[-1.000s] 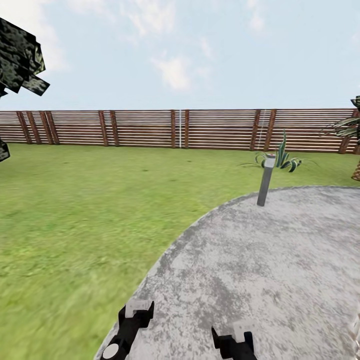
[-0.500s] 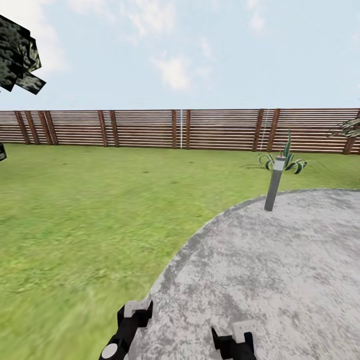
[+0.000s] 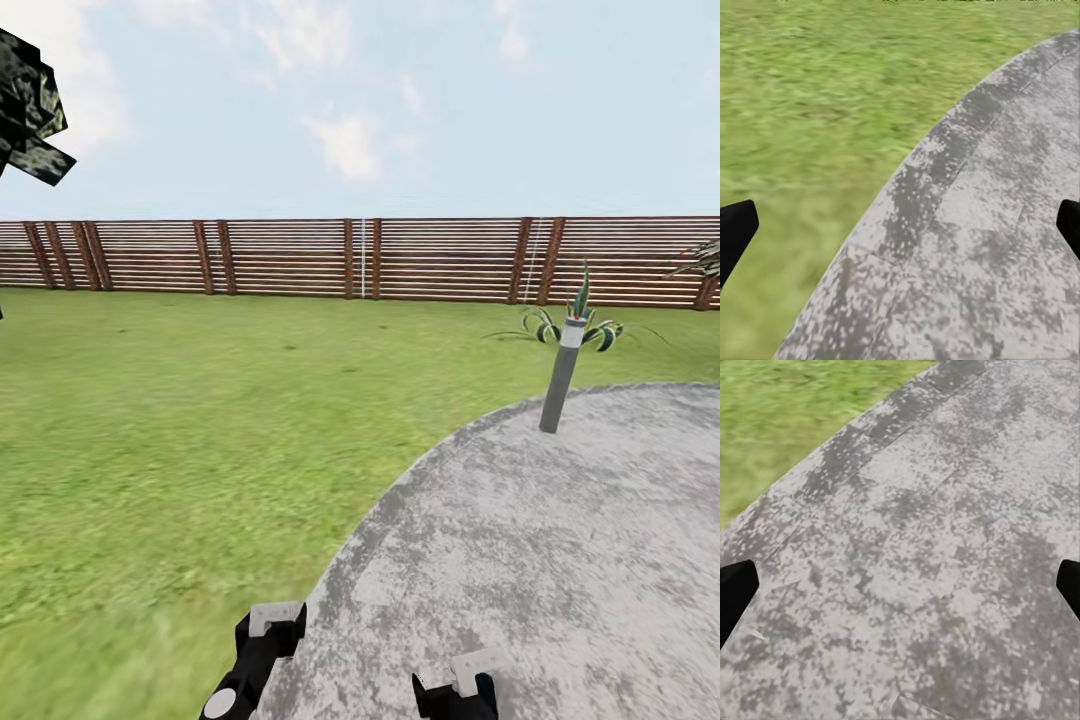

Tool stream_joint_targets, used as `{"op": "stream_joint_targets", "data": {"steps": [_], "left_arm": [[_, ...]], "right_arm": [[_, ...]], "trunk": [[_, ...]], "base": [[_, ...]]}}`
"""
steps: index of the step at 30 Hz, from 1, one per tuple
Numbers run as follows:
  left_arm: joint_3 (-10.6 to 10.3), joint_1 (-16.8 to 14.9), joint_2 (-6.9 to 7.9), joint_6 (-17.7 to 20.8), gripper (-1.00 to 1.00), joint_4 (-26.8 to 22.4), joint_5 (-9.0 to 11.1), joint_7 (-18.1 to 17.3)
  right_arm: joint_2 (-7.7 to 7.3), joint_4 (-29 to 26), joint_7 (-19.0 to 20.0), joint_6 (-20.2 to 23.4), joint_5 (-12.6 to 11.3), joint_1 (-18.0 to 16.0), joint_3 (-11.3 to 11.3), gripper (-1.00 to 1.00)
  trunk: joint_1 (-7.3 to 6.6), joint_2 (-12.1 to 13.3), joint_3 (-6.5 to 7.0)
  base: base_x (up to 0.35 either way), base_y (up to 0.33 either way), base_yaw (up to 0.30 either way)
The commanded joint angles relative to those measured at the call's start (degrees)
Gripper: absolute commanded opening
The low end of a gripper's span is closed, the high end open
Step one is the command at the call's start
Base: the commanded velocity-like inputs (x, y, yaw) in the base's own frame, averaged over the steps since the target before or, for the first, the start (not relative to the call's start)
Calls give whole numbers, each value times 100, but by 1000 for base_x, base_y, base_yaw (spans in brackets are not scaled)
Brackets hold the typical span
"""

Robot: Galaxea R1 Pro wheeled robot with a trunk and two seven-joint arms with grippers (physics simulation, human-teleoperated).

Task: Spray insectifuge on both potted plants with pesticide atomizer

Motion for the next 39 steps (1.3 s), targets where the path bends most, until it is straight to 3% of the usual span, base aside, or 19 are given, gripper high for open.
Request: {"op": "stream_joint_targets", "data": {"steps": [1, 12, 39], "left_arm": [[-5, 0, 1, -19, 100, 12, 20, -3], [16, -3, 29, -13, 100, -482, 12, -4], [31, 2, 37, -12, 100, -519, 19, -3]], "right_arm": [[1, -15, -3, 34, -11, 2, 141, 100], [-7, -26, -4, 169, -53, 2, 216, 100], [-8, -22, -4, 191, -63, 2, 205, 100]], "trunk": [[3, -2, -5], [3, -2, 24], [3, -2, 123]], "base": [[337, 0, 0], [337, 40, -169], [311, 202, -249]]}}
